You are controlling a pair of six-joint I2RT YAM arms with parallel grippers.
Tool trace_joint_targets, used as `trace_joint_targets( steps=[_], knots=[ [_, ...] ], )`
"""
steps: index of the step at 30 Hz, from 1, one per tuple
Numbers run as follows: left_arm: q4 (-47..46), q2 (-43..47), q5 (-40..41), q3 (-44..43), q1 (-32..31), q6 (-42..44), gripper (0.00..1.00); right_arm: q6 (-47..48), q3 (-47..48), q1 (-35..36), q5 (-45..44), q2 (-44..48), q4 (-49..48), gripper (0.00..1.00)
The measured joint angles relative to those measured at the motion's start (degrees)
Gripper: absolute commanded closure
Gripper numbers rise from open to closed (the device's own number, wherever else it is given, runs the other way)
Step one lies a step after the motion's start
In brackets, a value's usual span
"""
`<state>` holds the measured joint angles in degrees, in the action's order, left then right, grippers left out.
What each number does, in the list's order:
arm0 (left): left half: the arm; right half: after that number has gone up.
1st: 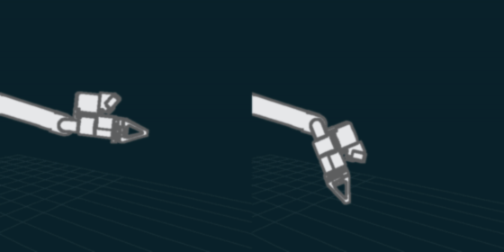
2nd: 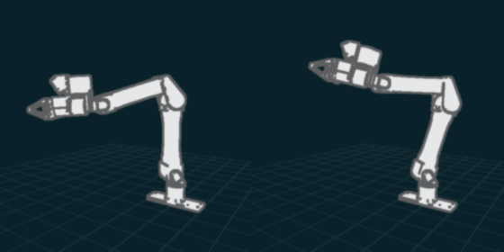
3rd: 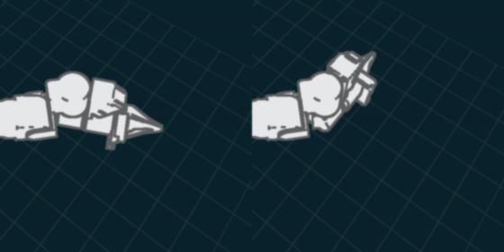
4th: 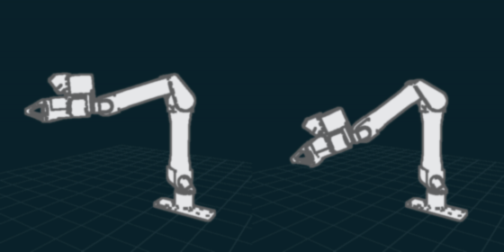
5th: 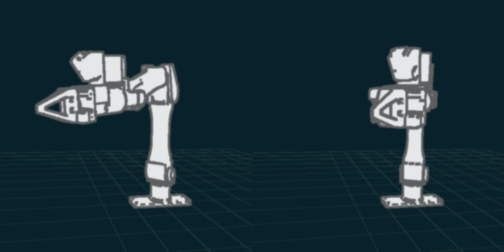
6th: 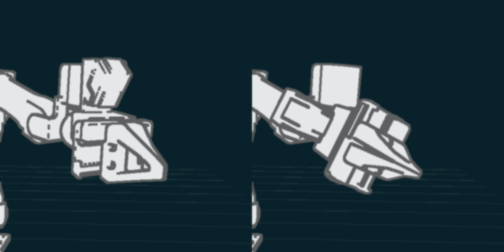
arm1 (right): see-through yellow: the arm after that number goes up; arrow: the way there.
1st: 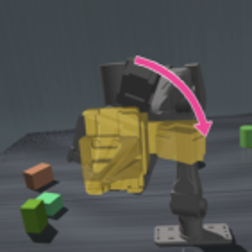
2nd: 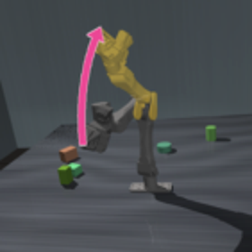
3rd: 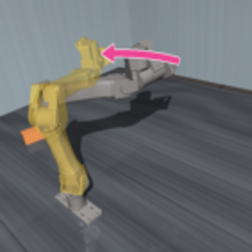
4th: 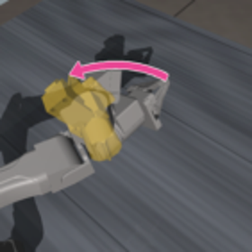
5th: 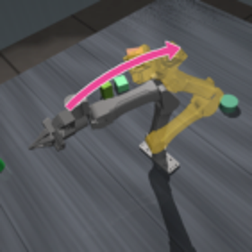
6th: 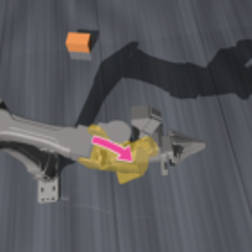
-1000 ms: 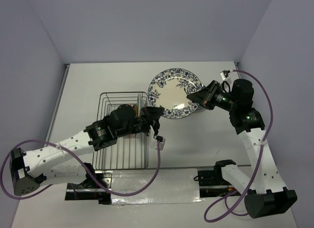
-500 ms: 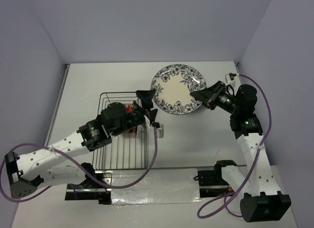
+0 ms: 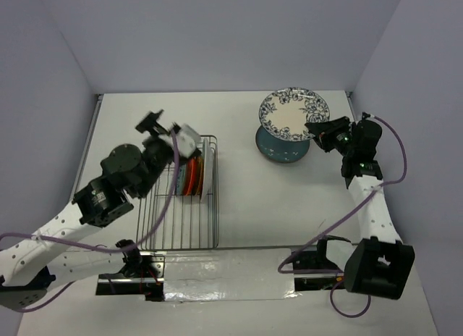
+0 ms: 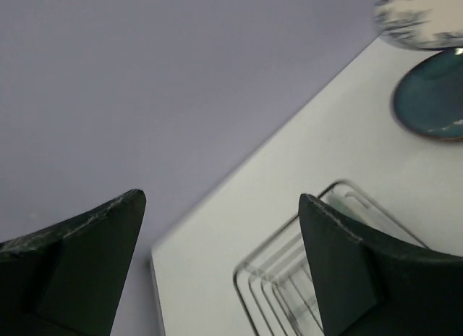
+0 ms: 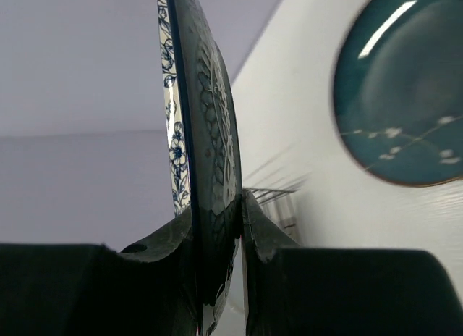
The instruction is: Unload the plates from the dish rack
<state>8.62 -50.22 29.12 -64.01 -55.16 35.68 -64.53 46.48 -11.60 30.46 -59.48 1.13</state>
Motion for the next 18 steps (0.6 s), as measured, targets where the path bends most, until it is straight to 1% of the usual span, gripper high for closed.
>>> trace_joint_targets(
  steps=[1, 3, 5, 7, 9, 11, 13, 16, 17, 18],
  knots=[
    [0.5, -1.2, 3.7, -2.2, 2.3, -3.3, 0.00, 0.6, -0.6, -0.2, -0.5, -1.7, -0.9, 1.00],
    [4.0, -6.4, 9.5, -10.3, 9.9, -12.6, 0.00, 1.7, -2.7, -0.7, -2.0, -5.4, -2.9, 1.00],
    [6.3, -11.3, 10.1, -16.2, 17.7, -22.1, 0.00, 2.9, -4.9, -1.2, -3.2, -8.5, -5.0, 0.99],
    [10.1, -15.2, 7.2, -18.9, 24.9, -31.7, 0.01, 4.0, -7.0, -1.6, -4.3, -11.1, -7.0, 0.98],
    [13.3, -17.7, 0.4, -19.0, 30.9, -38.4, 0.00, 4.8, -8.5, -1.7, -4.7, -13.4, -9.5, 0.97],
    [15.2, -19.8, -5.7, -17.1, 36.7, -43.7, 0.00, 5.6, -8.8, -1.7, -4.1, -16.5, -12.8, 0.96],
    [17.4, -20.6, -8.9, -14.5, 39.6, -46.8, 0.00, 6.2, -8.9, -1.7, -3.5, -19.7, -16.3, 0.94],
    [20.6, -20.4, -11.5, -12.2, 40.1, -49.0, 0.00, 7.7, -8.9, -1.4, -3.2, -22.7, -19.2, 0.89],
    [20.1, -19.7, -11.9, -11.5, 40.0, -49.2, 0.01, 8.5, -8.9, -1.4, -3.1, -23.7, -20.0, 0.85],
    [19.6, -18.4, -12.2, -10.3, 40.0, -49.4, 0.00, 9.1, -8.9, -1.3, -2.9, -24.7, -20.9, 0.84]
  ],
)
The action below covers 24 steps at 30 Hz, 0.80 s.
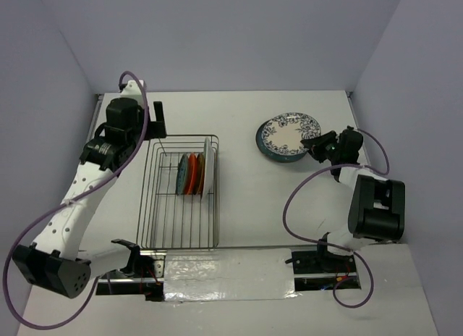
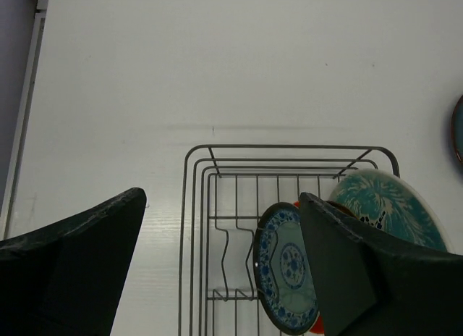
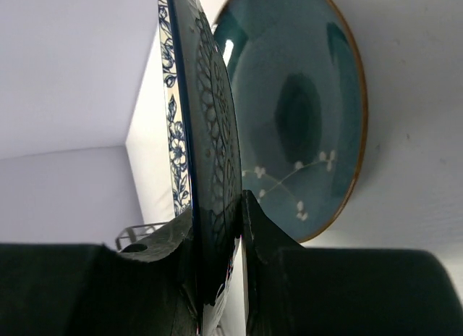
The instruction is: Unload the plates from the dish rack
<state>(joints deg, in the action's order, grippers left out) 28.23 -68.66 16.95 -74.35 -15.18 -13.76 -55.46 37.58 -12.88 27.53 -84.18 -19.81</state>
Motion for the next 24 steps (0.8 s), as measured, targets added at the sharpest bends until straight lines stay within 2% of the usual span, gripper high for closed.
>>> trace_joint_targets(
  steps=[3, 6, 7, 10, 11, 16, 17, 19, 20, 24],
  knots=[
    [-0.3, 4.9, 0.2, 3.1, 0.1, -0.1, 0.00, 1.6, 0.0, 0.3, 0.2, -3.3, -1.3, 0.82],
    [-0.6, 8.0, 1.6, 3.4, 0.1, -0.1, 0.00, 3.1, 0.0, 0.5, 0.3, -5.7, -1.4, 0.76],
    [-0.9, 8.7, 2.3, 3.5, 0.1, -0.1, 0.01, 3.7, 0.2, 0.6, 0.3, -6.3, -1.1, 0.69],
    [-1.4, 10.8, 4.4, 4.0, 0.1, -0.1, 0.00, 4.9, 1.7, 1.0, 0.4, -7.6, -0.5, 0.63],
    [-1.4, 11.6, 5.2, 4.4, 0.1, -0.1, 0.00, 5.2, 2.4, 1.1, 0.6, -7.9, -0.5, 0.54],
    [-1.8, 16.3, 9.1, 7.3, 0.1, 0.0, 0.00, 7.2, 5.7, 1.8, 0.4, -8.2, 0.5, 0.39],
    [-1.8, 17.6, 9.9, 8.4, 0.1, -0.1, 0.00, 7.7, 6.6, 2.1, 0.0, -8.2, 1.7, 0.33],
    [-1.7, 20.1, 11.3, 10.7, 0.1, 0.0, 0.00, 9.1, 8.9, 3.1, -1.3, -8.7, 5.5, 0.31],
    [-1.6, 21.4, 11.9, 12.0, 0.1, 0.0, 0.01, 9.9, 10.6, 3.7, -2.3, -9.3, 8.2, 0.21],
    [-1.0, 25.9, 14.0, 16.2, 0.2, -0.1, 0.00, 12.7, 16.7, 6.8, -7.9, -11.4, 19.5, 0.19]
  ],
)
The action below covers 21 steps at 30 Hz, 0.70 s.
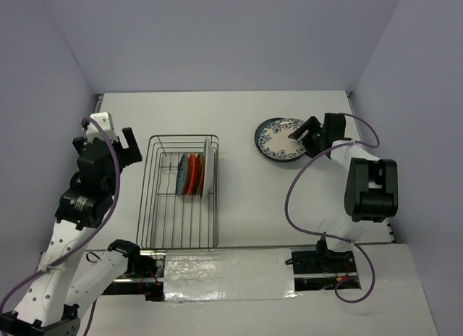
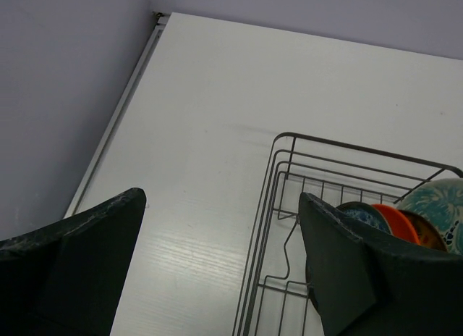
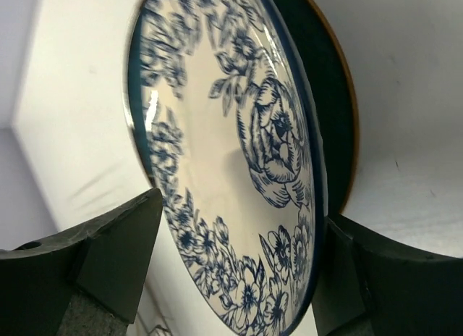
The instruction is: Unload the plates from the dish rack
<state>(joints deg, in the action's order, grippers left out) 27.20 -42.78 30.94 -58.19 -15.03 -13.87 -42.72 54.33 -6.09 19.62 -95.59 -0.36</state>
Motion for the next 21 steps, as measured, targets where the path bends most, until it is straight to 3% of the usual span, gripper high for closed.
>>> trace_joint_targets(
  steps=[9, 10, 12, 21],
  knots=[
    [1.7, 5.5, 1.5, 8.2, 0.0, -1.2, 0.01, 4.3, 8.4, 5.8, -13.8, -1.0, 19.8, 0.19],
    [1.9, 5.9, 1.4, 9.0, 0.0, -1.4, 0.00, 4.8, 9.9, 6.4, -15.5, -1.4, 21.3, 0.18],
    [2.3, 7.0, 1.3, 10.8, 0.0, -1.5, 0.00, 5.6, 12.4, 7.1, -18.1, -2.0, 23.8, 0.07],
    [2.6, 9.7, 0.8, 12.7, 0.0, -1.6, 0.00, 9.9, 23.1, 9.5, -23.8, -8.7, 33.1, 0.07]
  ],
)
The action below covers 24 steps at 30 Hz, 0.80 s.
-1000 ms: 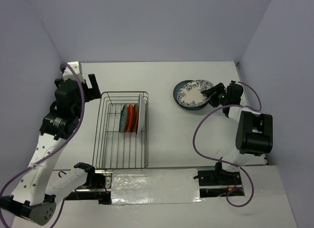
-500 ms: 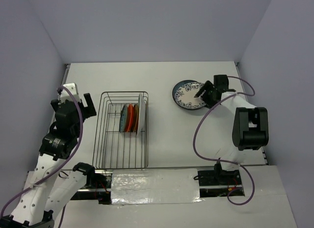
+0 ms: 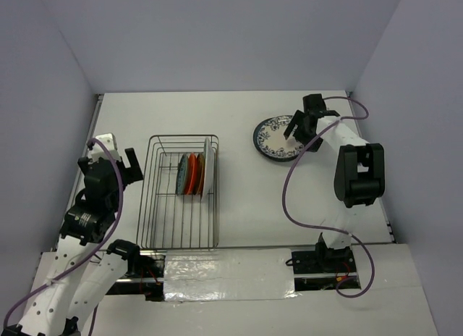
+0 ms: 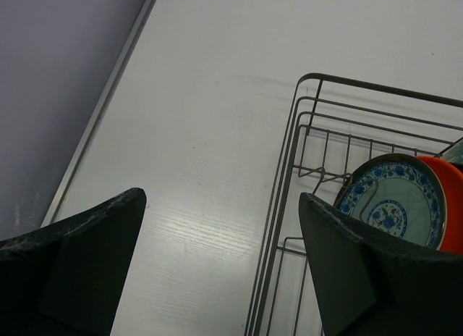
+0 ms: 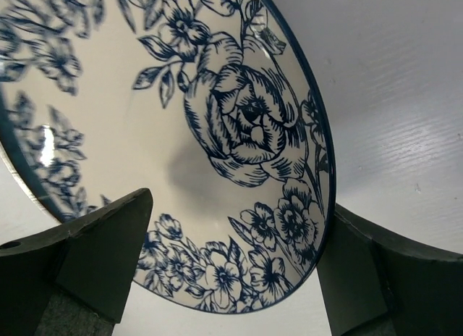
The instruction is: Unload the plates from the dish rack
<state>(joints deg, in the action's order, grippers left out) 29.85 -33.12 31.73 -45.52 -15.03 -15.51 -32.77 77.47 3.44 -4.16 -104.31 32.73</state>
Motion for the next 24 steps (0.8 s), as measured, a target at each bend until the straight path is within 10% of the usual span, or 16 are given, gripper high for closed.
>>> trace_joint_targets(
  steps=[18, 24],
  knots=[
    [3.3, -5.7, -5.6, -5.0, 0.0, -0.6, 0.00, 6.7, 8.7, 7.6, -10.9, -4.6, 9.9, 0.00],
    [5.1, -10.1, -14.1, -12.1, 0.0, -5.5, 0.00, 7.0, -2.8, 9.4, -10.1, 12.9, 6.2, 0.00]
  ],
)
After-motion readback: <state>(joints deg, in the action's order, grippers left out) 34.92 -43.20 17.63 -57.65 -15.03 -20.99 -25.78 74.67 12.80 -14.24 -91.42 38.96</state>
